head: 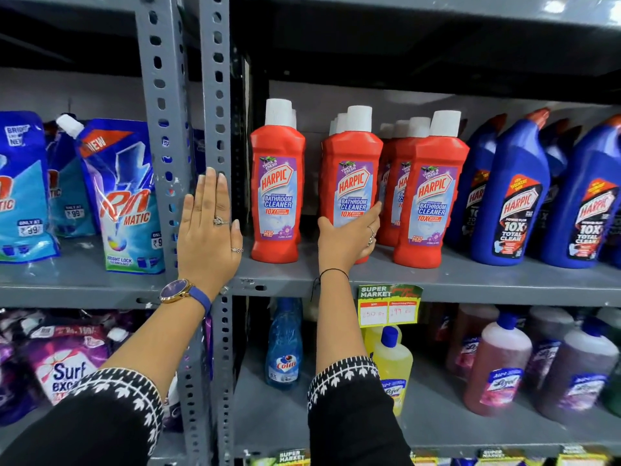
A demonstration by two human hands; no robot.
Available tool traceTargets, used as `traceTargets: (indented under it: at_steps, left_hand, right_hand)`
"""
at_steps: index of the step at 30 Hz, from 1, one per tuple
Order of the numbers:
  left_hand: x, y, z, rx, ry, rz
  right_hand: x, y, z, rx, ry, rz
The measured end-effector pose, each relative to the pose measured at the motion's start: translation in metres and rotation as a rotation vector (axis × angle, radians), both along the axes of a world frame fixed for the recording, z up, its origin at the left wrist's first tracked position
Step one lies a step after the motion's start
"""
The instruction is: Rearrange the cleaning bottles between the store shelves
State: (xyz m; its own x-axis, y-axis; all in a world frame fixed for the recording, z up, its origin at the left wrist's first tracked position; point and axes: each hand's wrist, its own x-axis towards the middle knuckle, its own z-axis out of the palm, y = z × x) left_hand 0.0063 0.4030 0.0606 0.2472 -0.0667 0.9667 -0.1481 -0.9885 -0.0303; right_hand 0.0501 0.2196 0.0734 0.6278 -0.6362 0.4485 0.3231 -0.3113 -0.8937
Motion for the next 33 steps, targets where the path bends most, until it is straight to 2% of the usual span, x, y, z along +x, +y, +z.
traceTargets:
  at_steps: [3,7,10,12,17,24,30,33]
  left_hand:
    - [0.0,0.001,0.0,0.003,-0.005,-0.004]
    - [0.0,0.0,0.0,0.0,-0.017,-0.006]
    - [-0.002,-0.001,0.0,-0.005,-0.02,-0.011]
    - [-0.002,-0.001,0.001,-0.001,-0.02,-0.015]
    - [-0.003,0.0,0.001,-0.001,-0.019,-0.012]
    - [-0.004,-0.001,0.001,-0.004,-0.025,-0.009]
    - [-0.005,-0.001,0.001,-0.01,-0.023,-0.005]
    - [-0.003,-0.001,0.001,-0.012,-0.023,-0.01]
  right_hand:
    - [-0.007,0.003,0.004,-0.04,-0.017,-0.043]
    - [-0.036,0.029,-0.014,-0.201,-0.347,-0.146]
    - [-0.063,0.06,-0.059,-0.331,-0.551,-0.053]
    - [-0.073,0.074,-0.097,-0.418,-0.562,0.036]
    - [-0.071,0.063,-0.184,-0.46,-0.259,0.123]
    - [-0.044,0.0,-0.244,-0.158,0.285,-0.111]
    - [-0.027,-0.033,-0.254,-0.079,0.371,0.099]
    - [-0.027,-0.038,-0.251,-0.123,0.397,0.103]
